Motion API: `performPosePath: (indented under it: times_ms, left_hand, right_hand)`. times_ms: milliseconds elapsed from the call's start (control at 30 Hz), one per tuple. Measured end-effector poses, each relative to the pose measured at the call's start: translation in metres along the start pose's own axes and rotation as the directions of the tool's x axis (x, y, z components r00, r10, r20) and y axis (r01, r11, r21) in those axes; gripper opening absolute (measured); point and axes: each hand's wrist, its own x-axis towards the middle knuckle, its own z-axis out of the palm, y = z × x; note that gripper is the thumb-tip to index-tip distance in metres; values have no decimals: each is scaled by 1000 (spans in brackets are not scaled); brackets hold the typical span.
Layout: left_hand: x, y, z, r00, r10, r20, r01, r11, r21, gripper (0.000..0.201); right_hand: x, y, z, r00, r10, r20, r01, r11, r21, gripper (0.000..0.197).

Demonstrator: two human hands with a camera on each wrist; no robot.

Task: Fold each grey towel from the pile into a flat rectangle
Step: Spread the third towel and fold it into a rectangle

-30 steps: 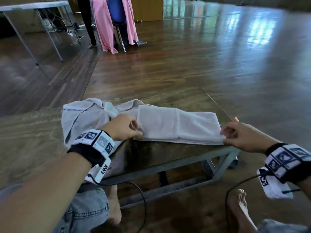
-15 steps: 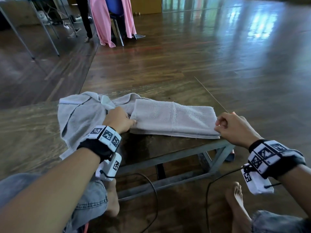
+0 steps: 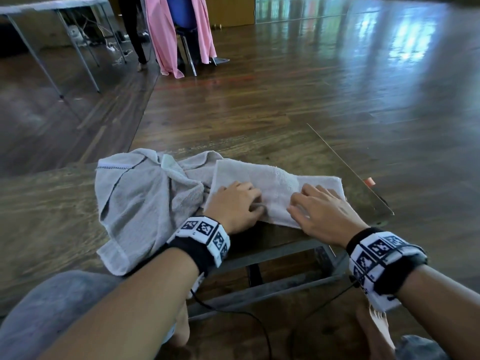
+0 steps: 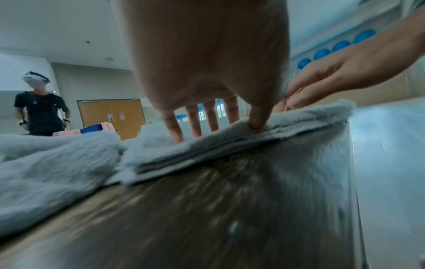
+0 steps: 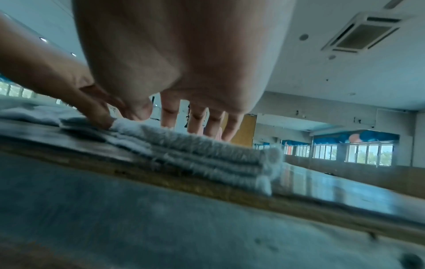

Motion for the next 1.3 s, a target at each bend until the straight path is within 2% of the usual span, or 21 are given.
performPosePath:
  times_ms: [67, 100, 133, 167, 233, 367, 467, 567, 700, 800, 867, 933, 967, 1067, 1100, 1200, 1300]
  left_hand:
    - [7, 7, -1, 995, 9, -102, -14, 999, -45, 31]
    - [11, 11, 0, 989, 38, -145, -46, 997, -56, 31]
    - [14, 14, 4, 983, 63, -173, -73, 996, -51, 31]
    - [16, 17, 10, 983, 65, -173, -74, 996, -45, 34]
    - [20, 17, 23, 996, -1, -84, -6, 997, -77, 46]
    - [22, -2, 39, 993, -78, 83, 83, 994, -65, 59]
    - [21, -24, 37, 976, -136, 172, 141, 990, -14, 63]
    - [16, -37, 31, 954, -224, 200, 226, 974, 16, 64]
    - [7, -46, 23, 921, -314, 232, 330, 944, -32, 65]
    - [1, -43, 15, 909, -373, 184, 387, 921, -47, 67]
    - [-2, -35, 9, 899, -437, 30, 438, 898, -41, 71]
    - [-2, -29, 5, 856, -499, -133, 496, 867, -55, 66]
    - [-1, -28, 2, 829, -535, -163, 528, 845, -88, 62]
    - [3, -30, -4, 746, -661, -78, 630, 740, -237, 44]
    - [3, -32, -6, 734, -678, -43, 646, 715, -267, 36]
    - [6, -38, -7, 714, -700, 33, 674, 674, -302, 39]
    - [10, -36, -16, 695, -716, 68, 669, 609, -427, 36]
  right_hand:
    - [9, -8, 1, 991, -6, -131, 9, 1000, 26, 30]
    - [14, -12, 3, 987, -19, -157, 26, 999, 40, 27]
    - [19, -15, 7, 989, -31, -145, 40, 997, 59, 30]
    - [24, -17, 12, 995, -34, -93, 42, 996, 84, 41]
    - [34, -18, 21, 999, -17, 52, 9, 991, 133, 63]
    - [43, -9, 32, 963, 50, 265, -87, 988, 130, 71]
    - [40, -2, 32, 950, 65, 306, -95, 992, 82, 78]
    - [33, 3, 28, 943, 110, 315, -135, 989, 61, 89]
    - [24, 11, 23, 925, 188, 331, -218, 974, 55, 105]
    - [20, 12, 23, 919, 214, 330, -242, 969, 46, 107]
    - [20, 11, 23, 921, 214, 326, -241, 970, 42, 107]
    - [21, 11, 23, 920, 210, 331, -236, 971, 40, 107]
    - [21, 11, 23, 919, 210, 334, -236, 971, 40, 108]
    - [21, 10, 22, 921, 208, 330, -233, 972, 37, 106]
    - [21, 10, 22, 923, 206, 326, -230, 972, 37, 106]
    - [21, 10, 23, 930, 201, 309, -223, 974, 38, 105]
    - [21, 10, 23, 936, 195, 292, -222, 973, 65, 101]
